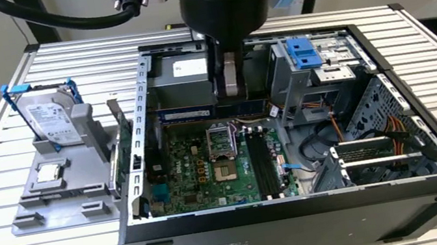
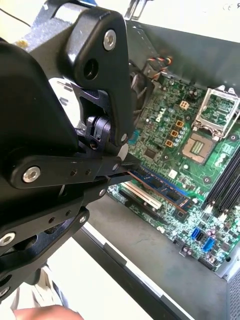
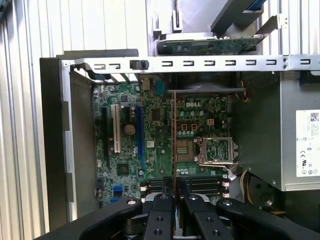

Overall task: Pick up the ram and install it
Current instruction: 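Pick up the ram and move it above insertion slot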

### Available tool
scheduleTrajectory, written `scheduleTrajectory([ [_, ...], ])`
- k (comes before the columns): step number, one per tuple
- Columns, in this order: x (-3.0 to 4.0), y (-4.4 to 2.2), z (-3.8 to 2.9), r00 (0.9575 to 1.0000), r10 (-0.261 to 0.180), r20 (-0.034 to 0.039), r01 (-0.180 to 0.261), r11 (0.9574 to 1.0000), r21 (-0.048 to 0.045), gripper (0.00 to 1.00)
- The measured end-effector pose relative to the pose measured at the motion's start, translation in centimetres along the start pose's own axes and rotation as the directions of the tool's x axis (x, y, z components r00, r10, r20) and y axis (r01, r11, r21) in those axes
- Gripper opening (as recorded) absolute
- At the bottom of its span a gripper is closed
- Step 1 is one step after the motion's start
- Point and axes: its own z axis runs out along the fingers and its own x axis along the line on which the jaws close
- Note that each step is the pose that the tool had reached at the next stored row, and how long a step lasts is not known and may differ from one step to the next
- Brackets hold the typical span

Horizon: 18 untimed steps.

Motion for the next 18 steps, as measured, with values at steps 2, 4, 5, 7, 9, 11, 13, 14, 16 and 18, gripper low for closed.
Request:
scheduleTrajectory([
  [2,-0.01,-0.10,0.00,1.0000,0.000,0.0000,0.000,1.0000,0.0000,0.00],
  [4,-0.01,-0.20,0.00,1.0000,0.000,0.0000,0.000,1.0000,0.0000,0.00],
  [5,-0.02,-0.25,0.00,1.0000,0.000,0.0000,0.000,1.0000,0.0000,0.00],
  [7,-0.02,-0.36,-0.01,1.0000,0.000,0.0001,0.000,1.0000,0.0000,0.00],
  [9,-0.03,-0.46,-0.01,1.0000,0.001,0.0001,-0.001,1.0000,0.0001,0.00],
  [11,-0.03,-0.56,-0.01,1.0000,0.001,0.0000,-0.001,1.0000,0.0000,0.00],
  [13,-0.04,-0.65,-0.01,1.0000,0.001,0.0000,-0.001,1.0000,0.0001,0.00],
  [14,-0.04,-0.70,-0.02,1.0000,0.001,0.0000,-0.001,1.0000,0.0000,0.00],
  [16,-0.05,-0.79,-0.02,1.0000,0.001,0.0000,-0.001,1.0000,0.0000,0.00],
  [18,-0.05,-0.86,-0.02,1.0000,0.001,0.0001,-0.001,1.0000,0.0000,0.00],
])
